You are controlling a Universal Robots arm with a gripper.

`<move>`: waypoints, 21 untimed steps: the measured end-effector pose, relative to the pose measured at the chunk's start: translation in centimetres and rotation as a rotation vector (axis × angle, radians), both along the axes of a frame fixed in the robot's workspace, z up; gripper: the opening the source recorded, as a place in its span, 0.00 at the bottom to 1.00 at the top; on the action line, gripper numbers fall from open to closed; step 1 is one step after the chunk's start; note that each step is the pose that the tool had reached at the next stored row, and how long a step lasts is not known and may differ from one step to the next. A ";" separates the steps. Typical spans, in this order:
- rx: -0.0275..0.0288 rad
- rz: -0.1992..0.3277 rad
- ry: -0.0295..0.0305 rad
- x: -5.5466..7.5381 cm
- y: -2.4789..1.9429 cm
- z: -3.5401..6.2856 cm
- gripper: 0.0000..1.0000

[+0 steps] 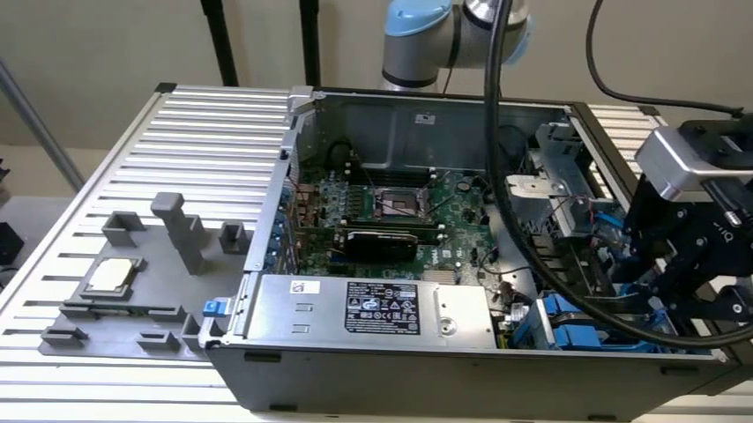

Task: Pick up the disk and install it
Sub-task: 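Insert the disk into the insertion slot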

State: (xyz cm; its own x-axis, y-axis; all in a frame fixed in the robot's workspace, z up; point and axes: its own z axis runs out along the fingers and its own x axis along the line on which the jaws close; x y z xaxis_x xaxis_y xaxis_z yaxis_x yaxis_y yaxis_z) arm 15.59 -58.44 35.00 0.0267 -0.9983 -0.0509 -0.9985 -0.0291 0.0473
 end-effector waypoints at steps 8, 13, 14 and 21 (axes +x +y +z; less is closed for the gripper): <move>0.0022 0.006 0.0000 1.0 -0.29 0.00 1.00; 0.0069 0.013 0.0000 1.3 -0.29 0.04 1.00; 0.0080 0.015 -0.0001 1.3 -0.29 0.06 1.00; 0.0120 0.035 -0.0015 1.4 -0.29 0.18 1.00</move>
